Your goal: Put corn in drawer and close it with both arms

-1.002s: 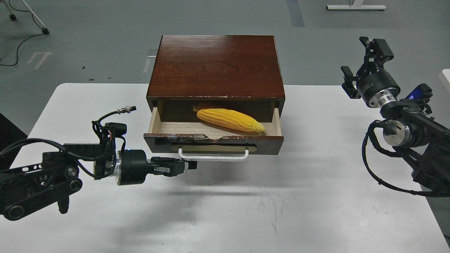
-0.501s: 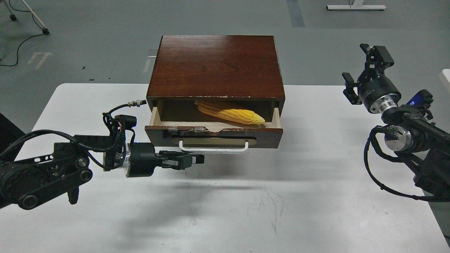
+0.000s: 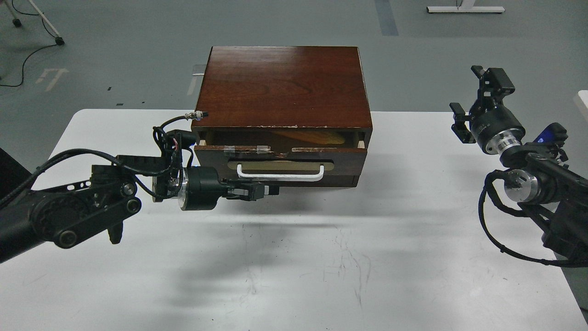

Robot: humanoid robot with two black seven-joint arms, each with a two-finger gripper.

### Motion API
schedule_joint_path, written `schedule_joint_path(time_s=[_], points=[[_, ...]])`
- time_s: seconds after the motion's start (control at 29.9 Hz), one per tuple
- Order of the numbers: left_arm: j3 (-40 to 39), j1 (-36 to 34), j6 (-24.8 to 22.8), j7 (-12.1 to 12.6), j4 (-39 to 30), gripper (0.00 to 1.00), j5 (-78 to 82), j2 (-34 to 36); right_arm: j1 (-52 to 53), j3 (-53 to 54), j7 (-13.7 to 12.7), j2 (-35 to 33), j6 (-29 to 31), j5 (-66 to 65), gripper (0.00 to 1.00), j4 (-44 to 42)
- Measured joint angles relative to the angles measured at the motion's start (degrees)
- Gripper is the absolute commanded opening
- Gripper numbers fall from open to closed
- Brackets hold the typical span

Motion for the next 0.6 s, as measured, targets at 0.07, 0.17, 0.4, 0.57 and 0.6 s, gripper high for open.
schedule_joint_path(time_s=[0.07, 0.17, 0.4, 0.57, 0.6], points=[[0.0, -0.5, -0.01, 0.0, 0.93, 0.0, -0.01, -0.81, 0.02, 0.0, 0.0, 0.01, 0.0, 0.0, 1.0, 0.0], [-0.03, -1.04, -0.01, -0.01, 2.4, 0.0, -0.04, -1.55, 0.13, 0.0, 0.0, 0.01, 0.0, 0.0, 1.0, 0.0], [-0.21, -2.58, -0.01, -0.01, 5.37, 0.0, -0.13, -2.66, 0.18, 0.0, -0.05, 0.01, 0.0, 0.0, 1.0, 0.0], [-0.96, -2.81, -0.01, -0.02, 6.68, 0.0, -0.14, -2.97, 0.18, 0.0, -0.07, 0.01, 0.0, 0.0, 1.0, 0.0], [-1.22, -2.9, -0.01, -0.04, 6.74, 0.0, -0.14, -2.97, 0.18, 0.0, -0.07, 0.01, 0.0, 0.0, 1.0, 0.0]])
